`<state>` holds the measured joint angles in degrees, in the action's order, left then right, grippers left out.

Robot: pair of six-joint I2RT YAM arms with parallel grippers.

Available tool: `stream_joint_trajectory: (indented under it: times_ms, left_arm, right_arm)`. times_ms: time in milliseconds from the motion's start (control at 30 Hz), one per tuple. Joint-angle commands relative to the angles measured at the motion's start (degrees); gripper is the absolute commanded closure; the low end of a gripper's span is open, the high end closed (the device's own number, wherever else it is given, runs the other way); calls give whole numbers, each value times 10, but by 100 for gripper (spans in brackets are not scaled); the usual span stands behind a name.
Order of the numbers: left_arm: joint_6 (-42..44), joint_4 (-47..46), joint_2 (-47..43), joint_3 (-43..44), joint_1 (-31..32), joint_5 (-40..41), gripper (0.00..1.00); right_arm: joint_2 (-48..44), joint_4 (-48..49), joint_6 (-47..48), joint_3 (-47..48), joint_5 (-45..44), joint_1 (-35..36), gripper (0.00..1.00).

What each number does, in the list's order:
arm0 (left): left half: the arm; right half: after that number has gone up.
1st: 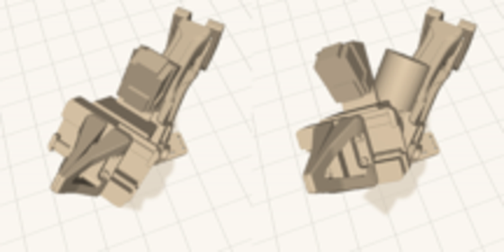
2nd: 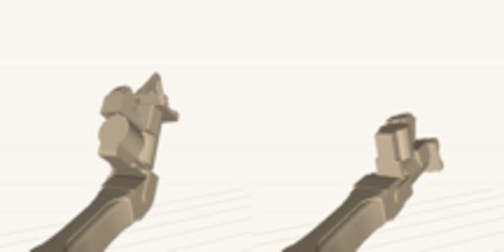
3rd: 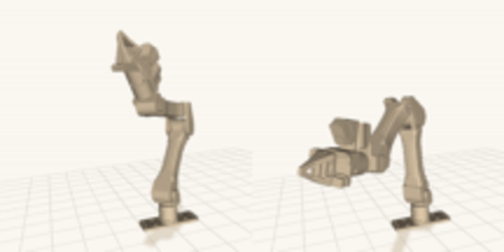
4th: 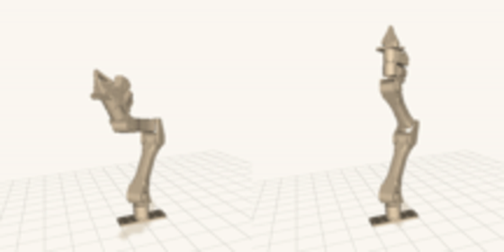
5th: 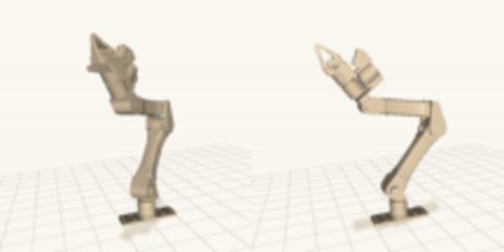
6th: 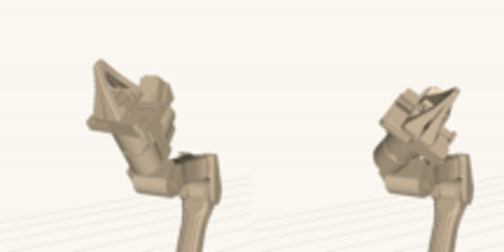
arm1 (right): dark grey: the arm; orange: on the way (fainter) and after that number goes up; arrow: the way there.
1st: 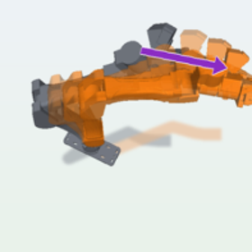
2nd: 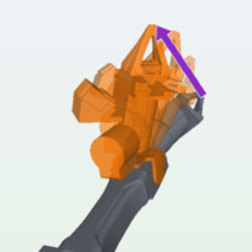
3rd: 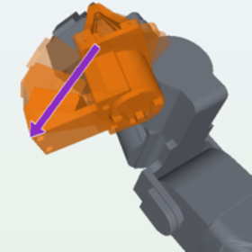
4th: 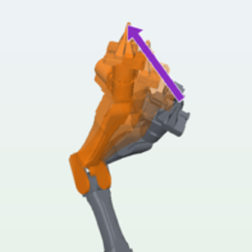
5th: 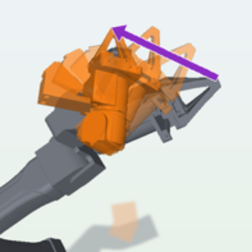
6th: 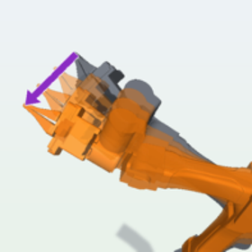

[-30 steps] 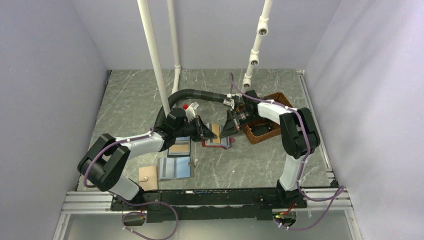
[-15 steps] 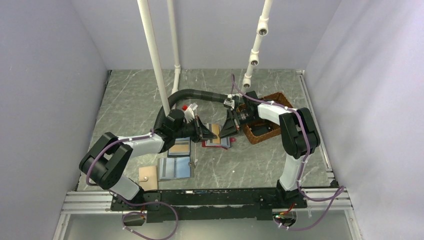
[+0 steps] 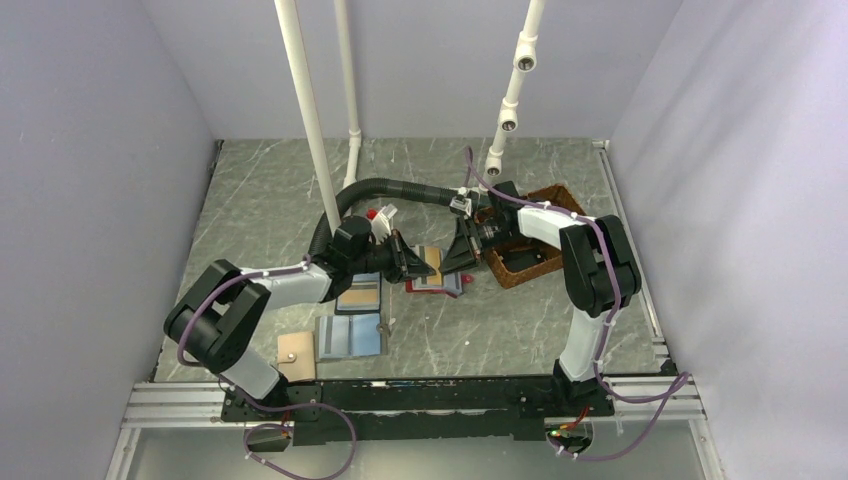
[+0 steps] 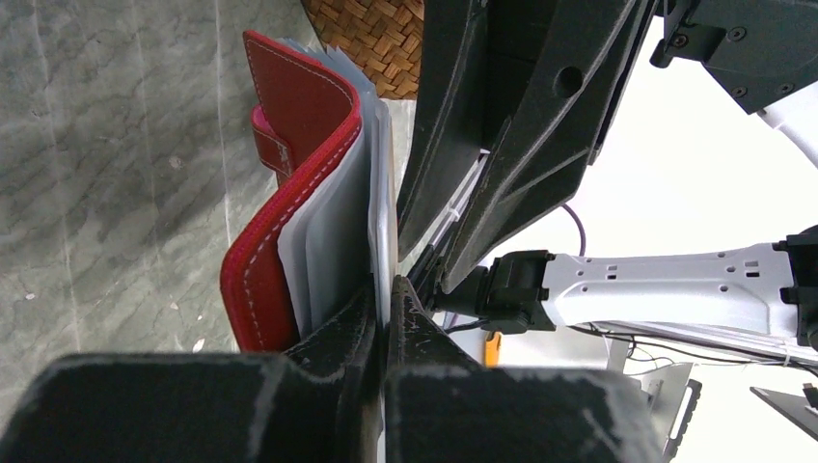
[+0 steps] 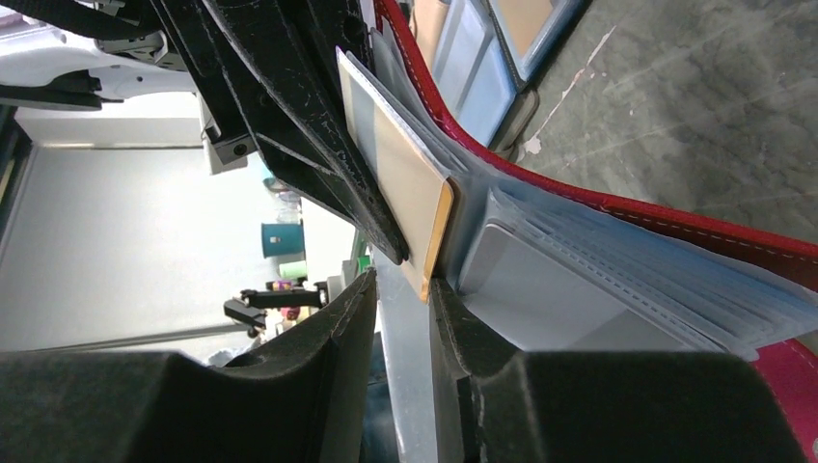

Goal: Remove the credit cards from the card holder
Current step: Remove the credit card from the card holder.

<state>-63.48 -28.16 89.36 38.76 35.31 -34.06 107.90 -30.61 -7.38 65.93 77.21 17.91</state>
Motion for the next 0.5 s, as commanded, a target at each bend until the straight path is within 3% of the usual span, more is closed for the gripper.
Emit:
stream_joint_trajectory:
  times_ms: [0, 300, 467]
  left_arm:
    - [-4, -25, 10, 29, 8, -24, 94]
    - [-54, -140, 37, 22, 11, -64, 91]
    - [-42, -119, 25, 24, 13, -55, 91]
  right_arm:
    - [0, -10, 21, 24, 36, 1, 70]
    - [6, -25, 37, 42, -24, -2, 65]
    - [-1, -21, 30, 38, -88, -5, 62]
